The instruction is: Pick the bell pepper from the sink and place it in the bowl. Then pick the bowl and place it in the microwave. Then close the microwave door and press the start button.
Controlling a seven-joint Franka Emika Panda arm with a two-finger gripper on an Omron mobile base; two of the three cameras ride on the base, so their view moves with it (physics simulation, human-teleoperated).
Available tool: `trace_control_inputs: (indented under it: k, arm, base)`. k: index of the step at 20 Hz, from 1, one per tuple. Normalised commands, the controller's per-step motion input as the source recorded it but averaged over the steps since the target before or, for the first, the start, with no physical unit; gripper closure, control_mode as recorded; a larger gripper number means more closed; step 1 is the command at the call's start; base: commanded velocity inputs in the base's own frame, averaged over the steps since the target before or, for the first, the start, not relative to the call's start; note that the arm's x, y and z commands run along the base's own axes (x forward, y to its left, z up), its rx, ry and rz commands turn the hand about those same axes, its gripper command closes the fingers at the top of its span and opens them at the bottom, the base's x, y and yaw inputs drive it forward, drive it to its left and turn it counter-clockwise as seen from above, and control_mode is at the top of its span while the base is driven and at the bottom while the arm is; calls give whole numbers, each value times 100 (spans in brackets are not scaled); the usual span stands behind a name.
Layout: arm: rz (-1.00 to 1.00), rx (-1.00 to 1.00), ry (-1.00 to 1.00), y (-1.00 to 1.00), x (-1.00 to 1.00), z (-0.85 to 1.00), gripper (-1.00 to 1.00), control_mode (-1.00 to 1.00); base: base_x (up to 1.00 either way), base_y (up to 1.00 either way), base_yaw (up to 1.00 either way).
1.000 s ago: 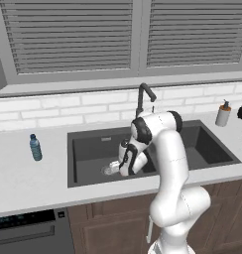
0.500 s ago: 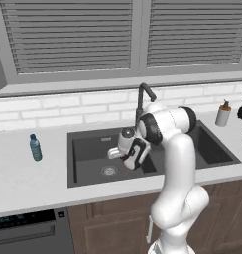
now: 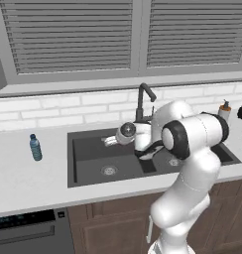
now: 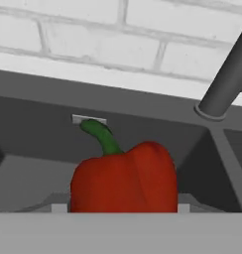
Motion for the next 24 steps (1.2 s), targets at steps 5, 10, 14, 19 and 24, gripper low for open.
trace_control_inputs:
  k: [5, 10, 14, 19, 24]
  arm:
    - [0, 0, -8, 0, -94, 100, 100, -100]
    - [0, 0, -12, 1, -81, 100, 100, -100]
    - [0, 0, -26, 1, -60, 100, 100, -100]
    - [0, 0, -25, 0, -53, 100, 100, -100]
    - [0, 2, -20, 1, -58, 100, 100, -100]
  base:
    - [0, 0, 0]
    - [0, 0, 0]
    - [0, 0, 0]
    - [0, 0, 0]
    - [0, 0, 0]
